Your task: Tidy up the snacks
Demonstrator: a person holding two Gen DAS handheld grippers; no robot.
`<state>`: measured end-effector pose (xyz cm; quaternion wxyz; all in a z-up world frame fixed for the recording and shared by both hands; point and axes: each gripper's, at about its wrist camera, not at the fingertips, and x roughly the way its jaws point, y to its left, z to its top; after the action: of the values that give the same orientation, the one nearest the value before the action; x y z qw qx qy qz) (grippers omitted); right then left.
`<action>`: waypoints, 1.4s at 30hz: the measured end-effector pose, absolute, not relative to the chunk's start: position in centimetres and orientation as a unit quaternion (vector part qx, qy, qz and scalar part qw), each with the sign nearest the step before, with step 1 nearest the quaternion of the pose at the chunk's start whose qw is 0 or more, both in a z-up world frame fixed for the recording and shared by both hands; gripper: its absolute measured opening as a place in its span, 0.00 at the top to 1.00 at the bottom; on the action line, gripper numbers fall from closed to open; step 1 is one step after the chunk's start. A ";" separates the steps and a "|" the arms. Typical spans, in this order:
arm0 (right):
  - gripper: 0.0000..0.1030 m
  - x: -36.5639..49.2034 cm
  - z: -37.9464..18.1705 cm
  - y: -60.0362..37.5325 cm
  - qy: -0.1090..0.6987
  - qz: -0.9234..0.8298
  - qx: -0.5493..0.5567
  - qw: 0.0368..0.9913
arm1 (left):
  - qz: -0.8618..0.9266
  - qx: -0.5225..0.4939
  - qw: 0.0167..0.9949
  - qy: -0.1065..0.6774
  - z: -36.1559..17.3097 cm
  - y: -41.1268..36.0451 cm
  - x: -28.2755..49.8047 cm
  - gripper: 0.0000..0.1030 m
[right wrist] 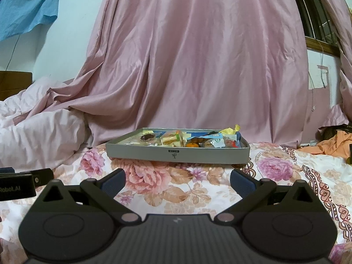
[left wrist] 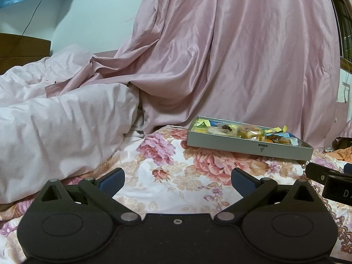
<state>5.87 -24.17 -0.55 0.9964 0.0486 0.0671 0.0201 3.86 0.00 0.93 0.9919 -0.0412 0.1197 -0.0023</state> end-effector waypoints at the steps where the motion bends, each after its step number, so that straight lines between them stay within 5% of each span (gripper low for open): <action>1: 0.00 5.9 -0.6 -24.2 0.068 0.020 0.049 0.996 | -0.002 -0.041 0.992 0.120 0.9 0.0 3.9 0.01; 42: 0.00 6.1 -0.9 -23.6 0.080 0.026 0.049 0.995 | -0.002 -0.041 0.992 0.119 0.9 -0.2 3.8 0.01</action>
<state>6.10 -23.63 -0.92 0.9952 0.0492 0.0799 0.0259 3.78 -0.16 0.86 0.9920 -0.0405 0.1191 -0.0015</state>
